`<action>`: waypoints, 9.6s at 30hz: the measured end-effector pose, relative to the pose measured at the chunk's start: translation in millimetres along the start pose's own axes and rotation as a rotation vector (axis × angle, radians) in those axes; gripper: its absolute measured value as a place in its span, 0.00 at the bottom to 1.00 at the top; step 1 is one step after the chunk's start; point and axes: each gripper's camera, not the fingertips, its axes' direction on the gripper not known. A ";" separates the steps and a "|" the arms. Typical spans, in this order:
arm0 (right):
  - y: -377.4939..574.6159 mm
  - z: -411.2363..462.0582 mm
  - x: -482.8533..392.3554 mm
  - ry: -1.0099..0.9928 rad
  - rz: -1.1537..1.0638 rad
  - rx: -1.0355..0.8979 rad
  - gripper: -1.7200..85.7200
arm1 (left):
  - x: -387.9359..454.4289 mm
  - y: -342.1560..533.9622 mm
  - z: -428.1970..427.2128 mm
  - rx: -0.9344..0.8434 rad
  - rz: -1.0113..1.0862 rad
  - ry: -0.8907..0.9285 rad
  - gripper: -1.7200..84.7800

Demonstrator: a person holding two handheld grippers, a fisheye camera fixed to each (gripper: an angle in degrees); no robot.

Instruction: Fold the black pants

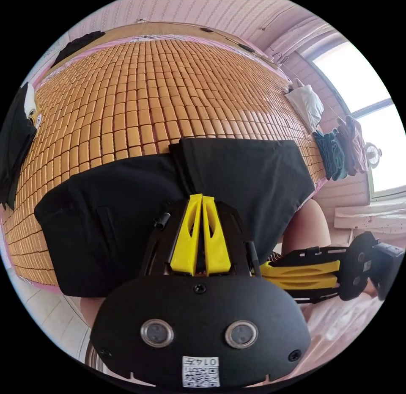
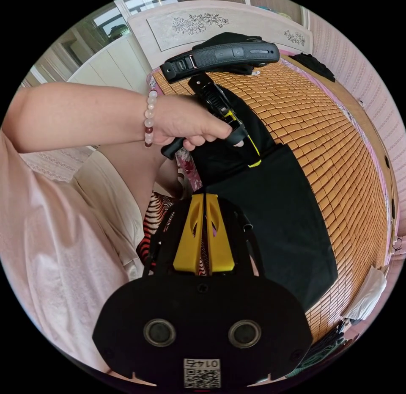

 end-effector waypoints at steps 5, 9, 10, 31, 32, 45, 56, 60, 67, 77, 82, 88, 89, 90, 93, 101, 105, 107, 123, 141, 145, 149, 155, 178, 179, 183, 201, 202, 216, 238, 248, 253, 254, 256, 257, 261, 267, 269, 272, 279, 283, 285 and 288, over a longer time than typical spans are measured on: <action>-12.5 6.1 3.6 -0.003 -0.029 0.035 0.02 | -3.3 17.1 -25.9 0.085 -0.022 0.037 0.01; -24.5 19.0 7.3 -0.003 -0.038 0.013 0.02 | -2.1 15.7 -26.1 0.091 -0.042 0.025 0.02; -28.0 22.2 8.4 -0.001 -0.040 0.007 0.02 | 1.6 12.4 -24.4 0.095 -0.034 0.024 0.03; -86.2 48.3 47.8 -0.062 0.001 -0.016 0.03 | 17.5 26.8 -21.3 0.093 0.021 -0.051 0.01; -91.4 51.7 48.1 -0.057 -0.007 -0.035 0.03 | 16.9 28.8 -24.1 0.105 0.011 -0.037 0.01; -165.8 13.1 140.6 0.038 0.068 0.091 0.09 | -0.1 52.6 -2.7 0.058 -0.006 -0.091 0.01; -245.2 61.4 188.6 0.165 0.056 -0.115 0.01 | -7.5 62.7 -13.4 0.106 -0.026 -0.092 0.01; -257.8 72.9 198.8 0.166 0.043 -0.153 0.01 | -16.7 65.6 -11.6 0.111 -0.038 -0.084 0.01; -261.6 73.9 217.6 0.198 0.089 -0.167 0.04 | -39.4 83.0 -19.1 0.091 -0.049 -0.002 0.08; -275.0 80.1 229.9 0.096 0.030 -0.130 0.10 | -49.1 125.1 -31.9 0.006 -0.107 0.135 0.17; -276.9 79.8 245.7 -0.001 0.090 -0.161 0.07 | -51.4 120.3 -10.4 -0.098 -0.106 0.137 0.16; -262.3 71.2 253.6 -0.033 0.090 -0.131 0.02 | -49.4 118.3 -1.7 -0.177 -0.027 0.152 0.05; -256.4 67.8 254.1 -0.022 0.094 -0.109 0.02 | -50.3 120.6 -7.6 -0.152 -0.019 0.159 0.04; -253.4 66.2 254.3 -0.017 0.094 -0.101 0.02 | -50.7 122.2 -10.7 -0.139 -0.013 0.164 0.04; -239.5 54.1 254.2 -0.019 0.083 -0.061 0.02 | -52.5 131.4 -22.8 -0.097 0.017 0.201 0.03; -228.1 29.8 259.9 -0.053 0.093 0.044 0.09 | -59.2 148.7 -34.6 -0.054 0.023 0.175 0.02; -235.3 55.9 254.3 -0.006 0.039 -0.084 0.11 | -68.9 153.1 -25.4 -0.089 -0.032 0.196 0.02; -234.5 76.6 248.3 0.016 0.000 -0.175 0.10 | -71.6 154.0 -24.4 -0.104 -0.039 0.215 0.02; -191.9 -24.5 241.1 -0.094 -0.135 0.054 0.04 | -51.0 195.6 -80.4 0.061 0.019 0.214 0.02; -147.6 21.7 239.3 -0.160 0.292 0.063 0.03 | -126.3 259.7 -117.1 0.147 -0.357 -0.118 0.07; -48.4 34.9 223.7 -0.002 0.429 -0.064 0.02 | -89.0 239.8 -96.3 0.136 -0.219 -0.045 0.06; -7.8 56.1 189.4 0.153 0.429 -0.103 0.01 | -33.5 205.2 -67.3 0.135 -0.054 -0.020 0.02; -13.4 66.9 176.1 0.193 0.438 -0.096 0.01 | 43.6 161.0 -5.0 0.019 0.184 -0.044 0.01; -95.1 78.0 142.5 0.198 0.382 -0.069 0.02 | 115.7 156.3 31.2 0.058 0.251 -0.121 0.01; -118.9 79.2 140.0 0.187 0.330 -0.049 0.02 | 123.3 154.2 36.0 0.051 0.276 -0.121 0.01; -198.3 106.6 133.9 0.166 0.192 -0.063 0.02 | 135.6 150.5 62.5 -0.027 0.289 -0.195 0.01; -338.0 206.3 147.3 0.175 -0.034 -0.591 0.01 | 167.5 153.2 94.6 0.003 0.416 -0.229 0.01; -337.1 205.4 146.7 0.181 -0.029 -0.573 0.01 | 169.1 152.0 96.4 -0.004 0.417 -0.230 0.01; -338.5 189.7 172.2 0.143 0.026 -0.491 0.01 | 177.9 148.6 111.6 -0.021 0.439 -0.215 0.01; -138.2 83.6 196.9 0.193 0.386 -0.024 0.02 | 181.9 174.8 91.2 0.047 0.449 -0.174 0.02; 114.2 26.5 215.8 -0.041 0.791 0.007 0.21 | 232.8 186.6 96.1 0.141 0.663 0.008 0.15; 150.0 24.5 229.7 -0.052 0.852 -0.056 0.10 | 257.6 171.0 110.4 0.120 0.698 -0.009 0.22; 157.8 16.8 233.2 -0.102 0.857 -0.021 0.08 | 261.8 166.5 112.6 0.118 0.693 -0.025 0.22; 170.5 2.3 236.9 -0.197 0.847 0.058 0.06 | 268.0 160.9 113.9 0.125 0.701 -0.020 0.22; 179.9 -8.1 239.6 -0.234 0.850 0.093 0.05 | 272.7 158.4 114.9 0.133 0.714 -0.017 0.21; 207.1 -42.8 245.9 -0.397 0.834 0.237 0.05 | 283.7 153.8 122.0 0.101 0.744 -0.016 0.15; 263.9 -102.0 255.1 -0.271 0.855 0.448 0.20 | 274.9 156.2 104.9 0.131 0.655 -0.089 0.05; 299.2 -94.0 276.6 -0.269 0.983 0.495 0.23 | 268.3 163.5 97.9 0.168 0.649 -0.081 0.04; 329.3 -66.2 299.5 -0.422 1.141 0.530 0.25 | 263.4 172.5 88.6 0.179 0.654 -0.075 0.04; 346.1 -48.5 325.1 -0.619 1.256 0.493 0.07 | 250.6 184.9 71.8 0.191 0.637 -0.015 0.03; 372.3 -81.1 330.0 -0.698 1.215 0.681 0.05 | 253.4 177.7 59.5 0.224 0.666 0.028 0.03; 387.0 -107.9 330.5 -0.669 1.171 0.770 0.05 | 258.0 168.2 52.3 0.247 0.671 0.074 0.03; 406.5 -163.5 327.8 -0.486 1.104 0.829 0.04 | 268.7 147.5 41.7 0.312 0.677 0.190 0.03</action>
